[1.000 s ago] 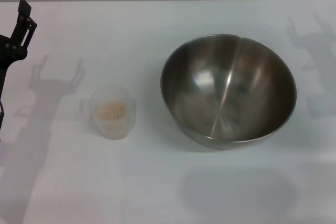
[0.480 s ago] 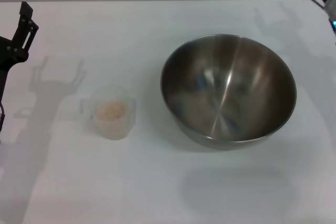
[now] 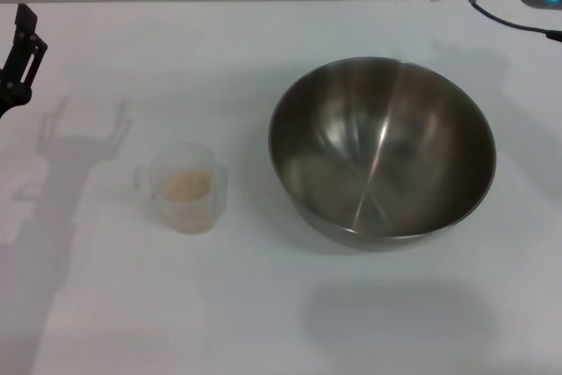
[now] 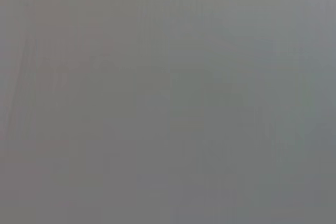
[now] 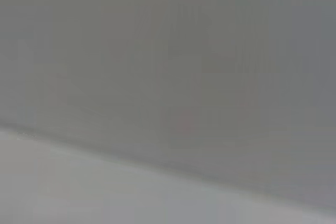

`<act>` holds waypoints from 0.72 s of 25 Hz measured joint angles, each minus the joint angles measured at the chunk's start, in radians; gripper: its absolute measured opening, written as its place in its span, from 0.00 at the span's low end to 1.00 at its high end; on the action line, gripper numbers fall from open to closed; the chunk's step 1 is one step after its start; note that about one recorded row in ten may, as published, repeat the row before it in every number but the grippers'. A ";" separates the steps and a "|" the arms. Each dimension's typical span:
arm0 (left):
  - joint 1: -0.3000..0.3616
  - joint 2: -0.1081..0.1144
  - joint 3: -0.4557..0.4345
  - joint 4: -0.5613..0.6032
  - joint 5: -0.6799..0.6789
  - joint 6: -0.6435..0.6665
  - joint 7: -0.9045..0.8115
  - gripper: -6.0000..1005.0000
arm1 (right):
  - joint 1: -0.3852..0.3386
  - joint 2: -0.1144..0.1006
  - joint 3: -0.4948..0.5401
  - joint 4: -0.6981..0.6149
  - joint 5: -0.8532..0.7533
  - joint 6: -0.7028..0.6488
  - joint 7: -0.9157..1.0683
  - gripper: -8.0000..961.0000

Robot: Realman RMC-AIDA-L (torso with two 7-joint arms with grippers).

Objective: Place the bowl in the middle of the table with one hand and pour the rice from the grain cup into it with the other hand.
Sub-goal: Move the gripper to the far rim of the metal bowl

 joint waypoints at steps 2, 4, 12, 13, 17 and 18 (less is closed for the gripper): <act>0.000 0.000 -0.002 0.007 0.000 0.000 0.000 0.87 | 0.067 0.000 0.076 0.026 0.051 0.146 -0.045 0.62; 0.000 0.000 -0.005 0.012 0.000 -0.001 0.000 0.87 | 0.131 0.001 0.144 0.078 0.090 0.266 -0.093 0.62; -0.003 0.000 -0.013 0.034 0.000 -0.001 0.000 0.87 | 0.253 -0.005 0.256 0.224 0.069 0.435 -0.210 0.61; -0.004 0.001 -0.013 0.035 0.000 -0.001 0.000 0.87 | 0.258 -0.006 0.259 0.235 0.063 0.444 -0.222 0.60; -0.005 0.002 -0.013 0.036 0.000 0.000 0.000 0.87 | 0.269 -0.006 0.264 0.283 0.048 0.454 -0.259 0.60; -0.006 0.002 -0.013 0.036 0.000 0.000 0.000 0.87 | 0.272 -0.005 0.264 0.297 0.042 0.453 -0.266 0.60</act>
